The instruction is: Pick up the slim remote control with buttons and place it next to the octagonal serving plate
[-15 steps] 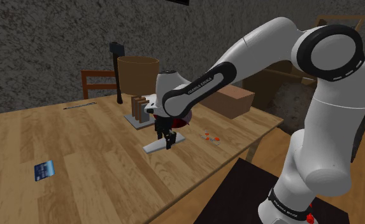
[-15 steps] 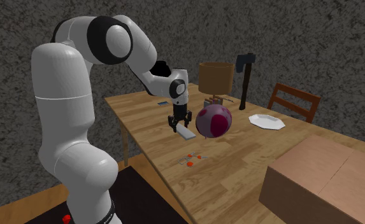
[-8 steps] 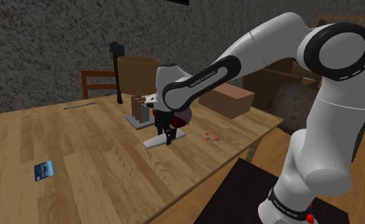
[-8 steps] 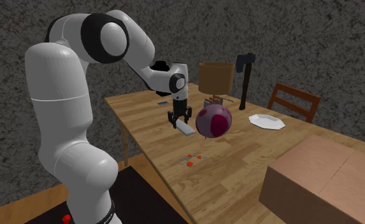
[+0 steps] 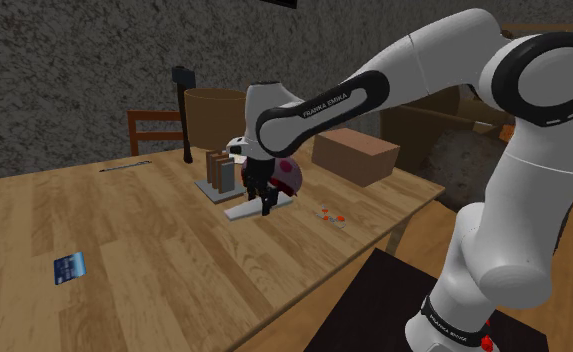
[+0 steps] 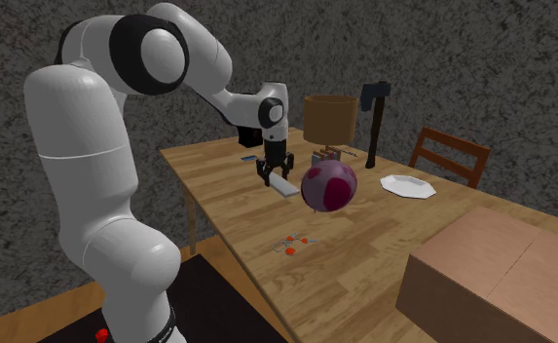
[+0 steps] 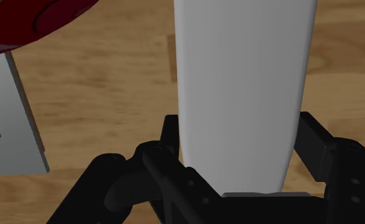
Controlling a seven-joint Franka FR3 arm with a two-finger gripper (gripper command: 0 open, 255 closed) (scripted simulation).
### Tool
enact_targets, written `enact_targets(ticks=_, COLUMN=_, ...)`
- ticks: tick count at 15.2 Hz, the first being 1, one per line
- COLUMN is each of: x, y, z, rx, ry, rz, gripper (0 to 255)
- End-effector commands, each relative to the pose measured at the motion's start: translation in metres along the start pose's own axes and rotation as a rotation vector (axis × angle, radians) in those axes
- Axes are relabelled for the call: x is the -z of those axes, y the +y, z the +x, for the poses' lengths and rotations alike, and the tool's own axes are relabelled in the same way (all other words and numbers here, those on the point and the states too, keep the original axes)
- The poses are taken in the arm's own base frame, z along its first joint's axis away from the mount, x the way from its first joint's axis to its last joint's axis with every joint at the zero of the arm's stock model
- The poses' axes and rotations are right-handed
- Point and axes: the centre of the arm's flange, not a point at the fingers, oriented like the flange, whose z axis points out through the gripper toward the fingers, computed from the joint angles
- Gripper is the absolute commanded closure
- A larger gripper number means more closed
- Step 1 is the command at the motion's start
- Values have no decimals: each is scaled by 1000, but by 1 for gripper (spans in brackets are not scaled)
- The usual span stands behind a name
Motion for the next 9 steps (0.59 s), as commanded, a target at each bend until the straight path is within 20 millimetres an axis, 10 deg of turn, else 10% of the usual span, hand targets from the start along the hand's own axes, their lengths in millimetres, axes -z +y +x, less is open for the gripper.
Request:
enact_targets(ticks=1, x=11, y=-1, z=0, rx=0, ry=0, rz=0, gripper=255)
enact_targets(ticks=9, x=16, y=52, z=-59, rx=0, ry=0, rz=0, gripper=255)
